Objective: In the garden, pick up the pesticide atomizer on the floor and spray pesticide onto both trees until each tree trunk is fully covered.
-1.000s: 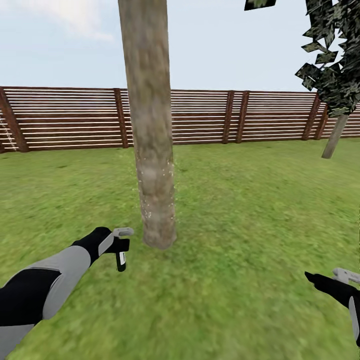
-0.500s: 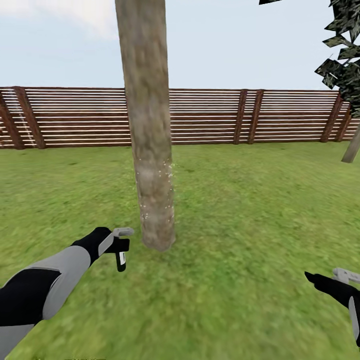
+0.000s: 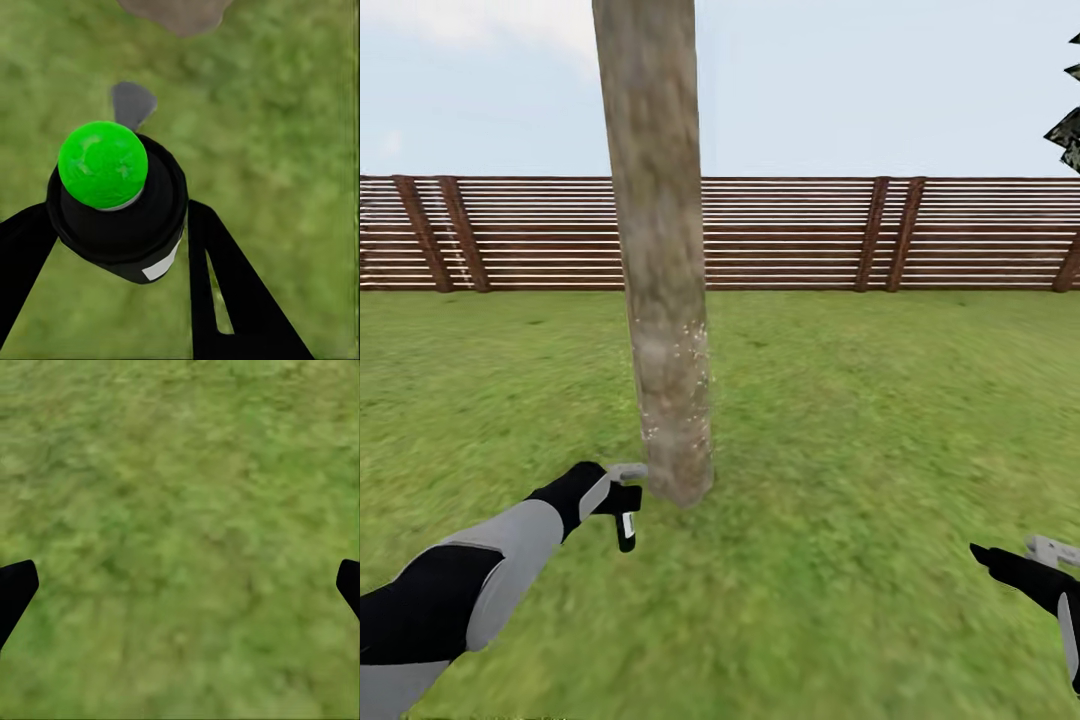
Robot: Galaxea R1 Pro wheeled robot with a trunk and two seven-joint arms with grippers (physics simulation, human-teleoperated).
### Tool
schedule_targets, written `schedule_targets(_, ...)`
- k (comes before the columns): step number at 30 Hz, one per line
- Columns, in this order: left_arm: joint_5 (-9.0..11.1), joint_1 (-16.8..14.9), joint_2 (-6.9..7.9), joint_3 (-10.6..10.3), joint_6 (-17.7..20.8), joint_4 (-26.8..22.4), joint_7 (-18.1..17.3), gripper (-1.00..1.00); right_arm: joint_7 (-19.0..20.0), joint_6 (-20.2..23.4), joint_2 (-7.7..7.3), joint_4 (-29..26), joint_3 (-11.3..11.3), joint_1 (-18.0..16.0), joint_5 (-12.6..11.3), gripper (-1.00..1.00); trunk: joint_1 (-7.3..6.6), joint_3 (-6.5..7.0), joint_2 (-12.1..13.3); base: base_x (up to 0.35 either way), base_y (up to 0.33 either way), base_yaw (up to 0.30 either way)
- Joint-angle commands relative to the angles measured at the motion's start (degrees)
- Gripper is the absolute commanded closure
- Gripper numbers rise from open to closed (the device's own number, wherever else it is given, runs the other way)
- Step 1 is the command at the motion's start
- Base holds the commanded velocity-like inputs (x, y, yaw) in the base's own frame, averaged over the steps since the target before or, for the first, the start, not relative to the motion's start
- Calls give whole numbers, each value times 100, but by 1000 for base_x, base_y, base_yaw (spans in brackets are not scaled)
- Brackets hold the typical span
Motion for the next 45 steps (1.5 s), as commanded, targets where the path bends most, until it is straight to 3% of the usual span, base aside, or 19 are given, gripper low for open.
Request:
schedule_targets(1,7,2,-46,-78,27,-13,5,100,54,13,2,-5,-18,-4,60,-100,0,-6,-3,84,-312,248)
schedule_targets(4,-14,14,-106,-55,67,-175,26,100,49,11,2,-5,-18,-4,60,-100,0,-6,-3,78,-264,137)
schedule_targets(6,-32,15,-99,-60,289,-704,33,100,53,11,2,-11,-18,-4,60,-100,0,-6,-3,23,-59,17)
schedule_targets(9,-44,-3,51,-59,1857,-2155,35,100,54,13,2,-14,-18,-4,60,-100,0,-6,-3,4,-10,3)
schedule_targets(11,-49,-30,93,-57,2275,-2574,46,100,54,11,0,-14,-18,-4,60,-100,0,-6,-3,0,-1,0)
schedule_targets(13,-60,-61,116,-53,2405,-2706,130,100,54,12,1,-20,-22,-4,60,-100,0,-6,-3,0,0,0)
schedule_targets(16,-246,-350,134,-53,2446,-2719,156,100,54,12,1,-18,-19,-4,60,-100,0,-6,-3,0,0,0)
schedule_targets(18,-629,-551,132,-53,2457,-2712,158,100,54,12,1,-20,-21,-4,60,-100,0,-6,-3,0,0,0)
schedule_targets(24,-950,-730,143,-53,2469,-2676,167,100,54,9,-3,-21,-23,-4,60,-100,0,-6,-3,0,0,0)
schedule_targets(26,-1158,-732,259,-53,2469,-2661,164,100,51,11,-2,-20,-26,-4,60,-100,0,-6,-3,0,0,0)
schedule_targets(28,-1237,-732,397,-53,2469,-2638,159,100,50,11,-5,-20,-23,-4,60,-100,0,-6,-3,0,0,0)
schedule_targets(33,-1257,-732,441,-53,2460,-2169,158,100,45,10,-3,-19,-20,-4,60,-100,0,-6,-3,0,0,0)
schedule_targets(37,-1258,-779,423,-46,2464,-2172,158,100,45,11,-1,-19,-18,-4,60,-100,0,-6,-3,0,0,0)
schedule_targets(41,-1224,-1336,412,-44,2474,-2179,150,100,45,7,-6,-20,-21,-4,60,-100,0,-6,-3,0,0,0)
schedule_targets(45,-1208,-1665,336,-44,2487,-2172,149,100,45,8,-7,-23,-18,-4,60,-100,0,-6,-3,0,0,0)
